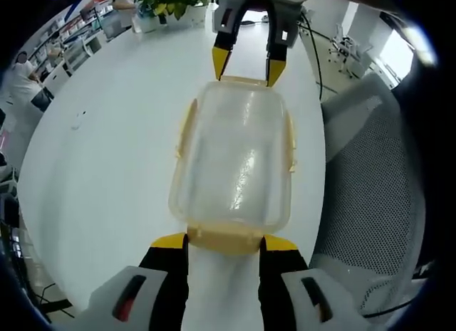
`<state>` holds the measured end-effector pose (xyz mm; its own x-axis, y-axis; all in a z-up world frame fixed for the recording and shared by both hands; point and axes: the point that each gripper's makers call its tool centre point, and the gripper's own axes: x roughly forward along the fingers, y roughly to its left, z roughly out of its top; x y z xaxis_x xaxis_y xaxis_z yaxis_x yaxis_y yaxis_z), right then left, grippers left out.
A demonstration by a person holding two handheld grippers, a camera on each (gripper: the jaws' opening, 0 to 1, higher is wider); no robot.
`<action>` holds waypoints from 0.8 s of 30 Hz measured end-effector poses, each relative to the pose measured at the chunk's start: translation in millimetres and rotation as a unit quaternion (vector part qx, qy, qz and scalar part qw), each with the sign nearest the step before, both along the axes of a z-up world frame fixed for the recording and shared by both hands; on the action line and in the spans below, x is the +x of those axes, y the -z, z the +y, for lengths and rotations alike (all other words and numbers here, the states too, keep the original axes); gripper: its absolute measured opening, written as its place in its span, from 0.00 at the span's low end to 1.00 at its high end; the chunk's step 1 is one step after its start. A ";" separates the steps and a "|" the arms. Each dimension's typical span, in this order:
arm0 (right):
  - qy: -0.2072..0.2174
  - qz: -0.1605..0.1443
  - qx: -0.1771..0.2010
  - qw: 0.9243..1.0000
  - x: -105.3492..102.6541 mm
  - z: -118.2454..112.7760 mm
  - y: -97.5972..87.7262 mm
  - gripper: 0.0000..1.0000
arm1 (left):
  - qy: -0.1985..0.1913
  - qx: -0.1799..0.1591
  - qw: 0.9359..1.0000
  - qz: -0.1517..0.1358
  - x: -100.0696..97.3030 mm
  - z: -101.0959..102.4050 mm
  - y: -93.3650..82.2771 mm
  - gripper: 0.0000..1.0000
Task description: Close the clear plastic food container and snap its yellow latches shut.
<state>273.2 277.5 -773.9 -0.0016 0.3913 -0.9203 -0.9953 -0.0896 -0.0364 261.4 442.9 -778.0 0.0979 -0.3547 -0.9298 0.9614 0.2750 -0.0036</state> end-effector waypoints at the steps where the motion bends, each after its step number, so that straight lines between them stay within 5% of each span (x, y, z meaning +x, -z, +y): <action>1: -0.001 -0.001 0.001 1.000 1.0 -1.7 -0.6 0.34 | -0.001 -0.001 1.000 0.001 0.9 -1.3 0.2 0.32; 24: -0.003 0.001 -0.003 1.000 7.5 -35.4 3.6 0.34 | -0.007 -0.006 1.000 0.005 5.6 -35.7 0.8 0.32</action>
<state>280.7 242.1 -777.5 -0.0066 0.3863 -0.9223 -0.9948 -0.0967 -0.0334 267.1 407.3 -778.9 0.0940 -0.3647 -0.9264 0.9577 0.2874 -0.0159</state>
